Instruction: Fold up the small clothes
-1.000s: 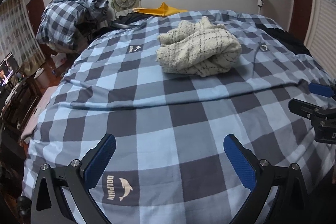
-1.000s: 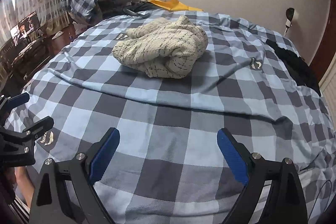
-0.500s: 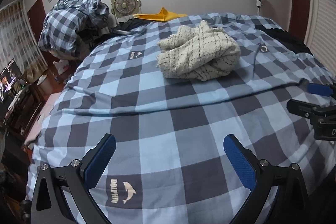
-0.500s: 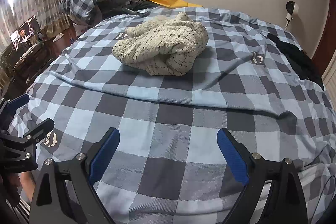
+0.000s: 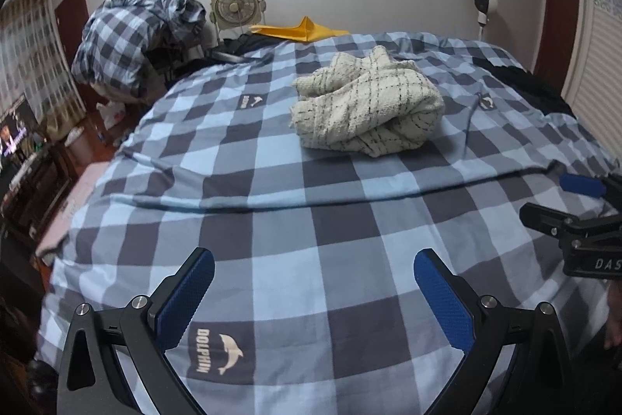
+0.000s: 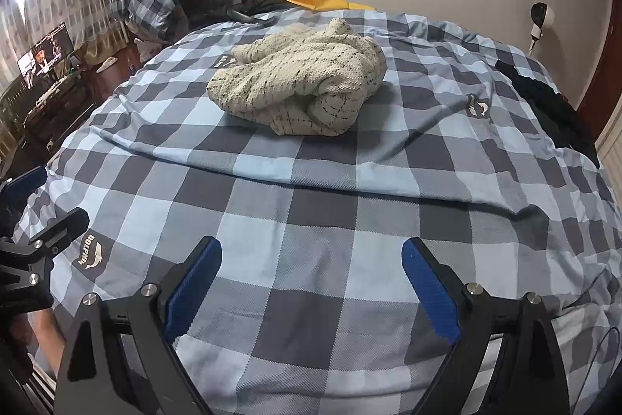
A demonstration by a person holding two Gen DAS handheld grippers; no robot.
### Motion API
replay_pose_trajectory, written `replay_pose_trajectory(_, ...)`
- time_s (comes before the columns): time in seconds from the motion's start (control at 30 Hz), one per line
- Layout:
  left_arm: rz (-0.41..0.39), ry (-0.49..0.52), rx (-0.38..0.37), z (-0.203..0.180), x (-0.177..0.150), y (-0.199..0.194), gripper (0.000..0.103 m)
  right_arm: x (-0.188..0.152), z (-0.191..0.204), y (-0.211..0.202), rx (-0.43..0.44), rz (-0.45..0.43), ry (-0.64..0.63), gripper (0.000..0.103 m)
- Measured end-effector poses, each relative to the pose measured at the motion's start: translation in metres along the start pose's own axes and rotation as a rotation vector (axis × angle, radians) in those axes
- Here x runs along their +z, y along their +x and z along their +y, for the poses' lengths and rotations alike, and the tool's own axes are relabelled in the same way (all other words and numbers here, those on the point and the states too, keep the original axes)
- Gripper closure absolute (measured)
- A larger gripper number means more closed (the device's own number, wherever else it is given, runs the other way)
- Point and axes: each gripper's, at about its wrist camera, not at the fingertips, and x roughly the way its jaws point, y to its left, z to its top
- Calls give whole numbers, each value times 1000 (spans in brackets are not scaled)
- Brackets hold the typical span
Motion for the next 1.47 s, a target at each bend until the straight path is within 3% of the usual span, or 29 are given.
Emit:
replay_pose_trajectory(0.43, -10, 9, 8, -4, 0, -1, 0, 1, -6, 3, 4, 4, -7, 11)
replay_pose_trajectory(1.0, 43, -7, 1, -3, -1, 6, 0, 1, -6, 4, 4, 5, -9, 11)
replay_pose_trajectory(1.27, 56, -8, 38, -4, -5, 8, 0, 1, -6, 4, 5, 6, -10, 11)
replay_pose_trajectory(1.47, 35, 5, 23, -7, -6, 2, 0, -1, -8, 5, 4, 9, -12, 11)
